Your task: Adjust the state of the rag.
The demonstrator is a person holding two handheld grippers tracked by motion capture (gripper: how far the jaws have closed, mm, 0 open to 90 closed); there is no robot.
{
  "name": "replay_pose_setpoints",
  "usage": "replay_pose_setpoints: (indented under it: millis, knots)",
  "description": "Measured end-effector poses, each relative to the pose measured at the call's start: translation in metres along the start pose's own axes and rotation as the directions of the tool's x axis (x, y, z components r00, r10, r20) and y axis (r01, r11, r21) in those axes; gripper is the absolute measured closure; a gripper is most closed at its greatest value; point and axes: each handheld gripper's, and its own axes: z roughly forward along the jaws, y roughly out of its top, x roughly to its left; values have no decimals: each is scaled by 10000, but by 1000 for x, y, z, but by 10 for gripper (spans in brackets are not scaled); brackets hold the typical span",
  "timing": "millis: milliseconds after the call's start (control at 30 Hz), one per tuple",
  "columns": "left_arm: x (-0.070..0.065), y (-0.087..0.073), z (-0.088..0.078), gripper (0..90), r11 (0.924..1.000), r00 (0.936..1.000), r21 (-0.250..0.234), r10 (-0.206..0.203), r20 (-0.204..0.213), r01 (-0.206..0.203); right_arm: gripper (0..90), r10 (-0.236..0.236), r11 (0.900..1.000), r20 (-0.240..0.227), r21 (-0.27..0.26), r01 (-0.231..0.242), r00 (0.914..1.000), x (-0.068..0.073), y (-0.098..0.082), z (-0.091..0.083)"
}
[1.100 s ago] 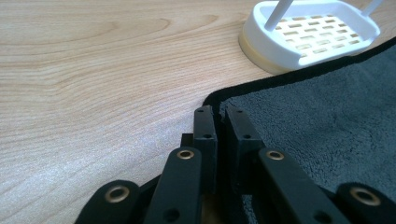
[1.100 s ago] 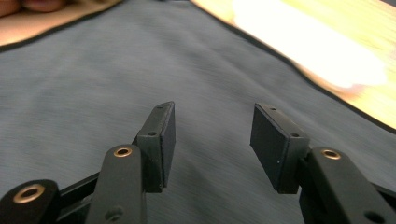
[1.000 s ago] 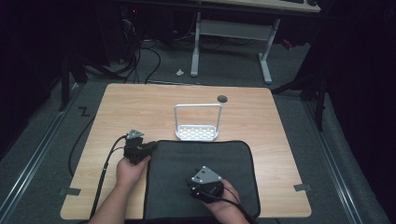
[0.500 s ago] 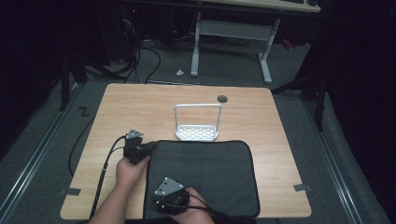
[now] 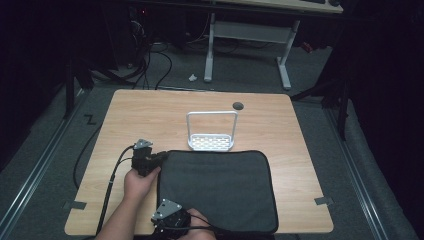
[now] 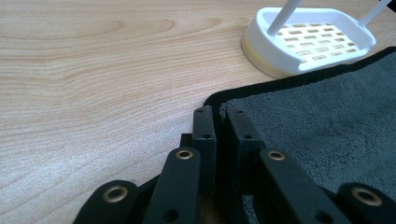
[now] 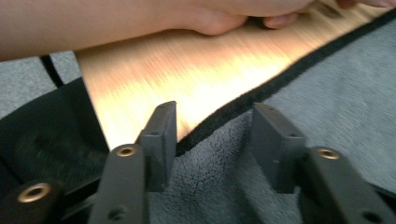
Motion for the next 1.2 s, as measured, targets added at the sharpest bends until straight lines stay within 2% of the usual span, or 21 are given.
replay_pose_setpoints:
  millis: [133,200,333,400,533,633,767,833,900,1000,1200]
  knots:
    - [1,0,0,829,10000,10000,7,-35,24,34,771,-137,9999,329,-16,138,9994,-4,-3,-3]
    - [1,0,0,830,10000,10000,2,-58,31,58,805,-81,10000,303,-34,82,9995,-6,-3,-3]
    - [2,0,0,829,9999,9999,-7,-119,112,119,822,-239,9994,406,-240,248,9989,-7,-1,-7]
    - [2,1,0,830,9998,9997,-16,-175,171,176,824,-336,9981,524,-501,362,9981,-7,1,-14]
    - [6,3,-3,833,9983,9980,-133,-563,296,567,825,-339,9930,711,-1104,417,9969,-10,5,-31]
    - [6,3,-5,836,9976,9973,-203,-650,336,657,825,-305,9882,814,-1474,423,9962,-12,9,-42]
    - [9,3,-14,838,9870,9877,-751,-1361,767,1418,826,-400,9843,889,-1677,545,9952,-9,15,-46]
    - [12,2,-19,839,9855,9870,-827,-1418,760,1480,826,-483,9820,862,-1780,630,9951,-6,18,-45]
    - [18,0,-28,839,9849,9873,-843,-1460,620,1510,825,-540,9805,765,-1848,674,9956,-1,22,-42]
    - [32,-5,-47,839,9799,9846,-998,-1687,454,1725,825,-694,9789,550,-1886,786,9961,9,31,-34]
    - [59,-11,-101,840,9727,9823,-1402,-1875,-45,1850,825,-1255,9684,-59,-2180,1212,9921,41,60,-16]
